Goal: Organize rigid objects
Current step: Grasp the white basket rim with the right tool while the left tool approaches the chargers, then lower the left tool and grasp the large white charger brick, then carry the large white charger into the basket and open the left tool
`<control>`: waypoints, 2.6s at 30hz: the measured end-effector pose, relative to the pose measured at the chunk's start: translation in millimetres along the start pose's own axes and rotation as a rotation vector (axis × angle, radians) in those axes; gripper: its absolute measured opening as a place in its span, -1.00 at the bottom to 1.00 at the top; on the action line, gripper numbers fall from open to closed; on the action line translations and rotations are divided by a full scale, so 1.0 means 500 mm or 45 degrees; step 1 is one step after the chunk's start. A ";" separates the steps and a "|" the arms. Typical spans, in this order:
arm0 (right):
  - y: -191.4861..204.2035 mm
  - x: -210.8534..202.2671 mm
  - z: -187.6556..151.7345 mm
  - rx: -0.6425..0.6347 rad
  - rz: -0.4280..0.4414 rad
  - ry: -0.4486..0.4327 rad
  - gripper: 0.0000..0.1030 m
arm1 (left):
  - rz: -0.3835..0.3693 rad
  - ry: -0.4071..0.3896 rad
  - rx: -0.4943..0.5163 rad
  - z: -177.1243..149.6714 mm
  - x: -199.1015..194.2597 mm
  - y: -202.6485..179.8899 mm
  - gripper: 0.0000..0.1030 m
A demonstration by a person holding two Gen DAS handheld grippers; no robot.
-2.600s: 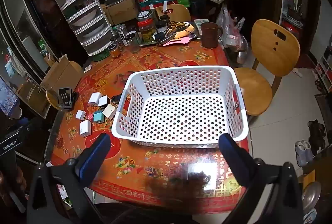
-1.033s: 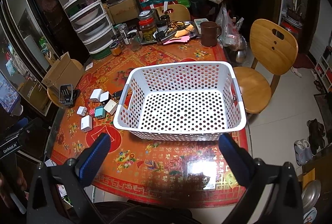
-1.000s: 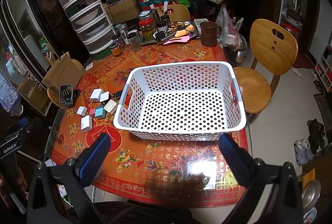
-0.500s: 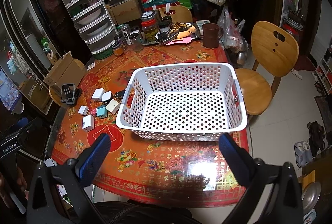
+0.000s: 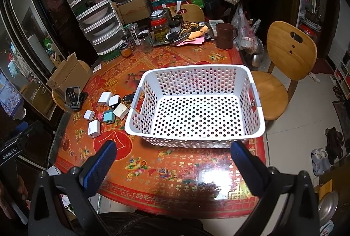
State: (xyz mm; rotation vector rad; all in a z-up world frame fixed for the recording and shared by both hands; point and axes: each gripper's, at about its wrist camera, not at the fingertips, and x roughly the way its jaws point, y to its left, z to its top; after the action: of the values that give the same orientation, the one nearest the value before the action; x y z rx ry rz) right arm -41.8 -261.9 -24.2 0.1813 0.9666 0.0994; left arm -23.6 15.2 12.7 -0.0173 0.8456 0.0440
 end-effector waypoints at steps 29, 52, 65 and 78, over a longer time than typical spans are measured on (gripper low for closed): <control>-0.423 0.358 0.018 0.237 -0.270 0.348 0.51 | 0.274 0.353 -0.179 -0.139 0.433 0.202 0.99; -0.362 0.421 0.023 0.207 -0.355 0.434 -0.65 | 0.309 0.519 -0.156 -0.121 0.684 0.197 0.87; -0.355 0.415 0.024 0.208 -0.356 0.432 -0.65 | 0.227 0.540 -0.175 -0.120 0.710 0.179 -0.05; -0.362 0.425 0.025 0.213 -0.350 0.426 -0.65 | 0.301 0.381 -0.098 -0.071 0.555 0.172 -0.06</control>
State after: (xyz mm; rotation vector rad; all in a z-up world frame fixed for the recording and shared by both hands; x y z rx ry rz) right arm 89.1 -405.6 -224.6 0.1869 1.3252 -0.2105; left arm 129.9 108.8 -218.4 0.0038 1.1419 0.3023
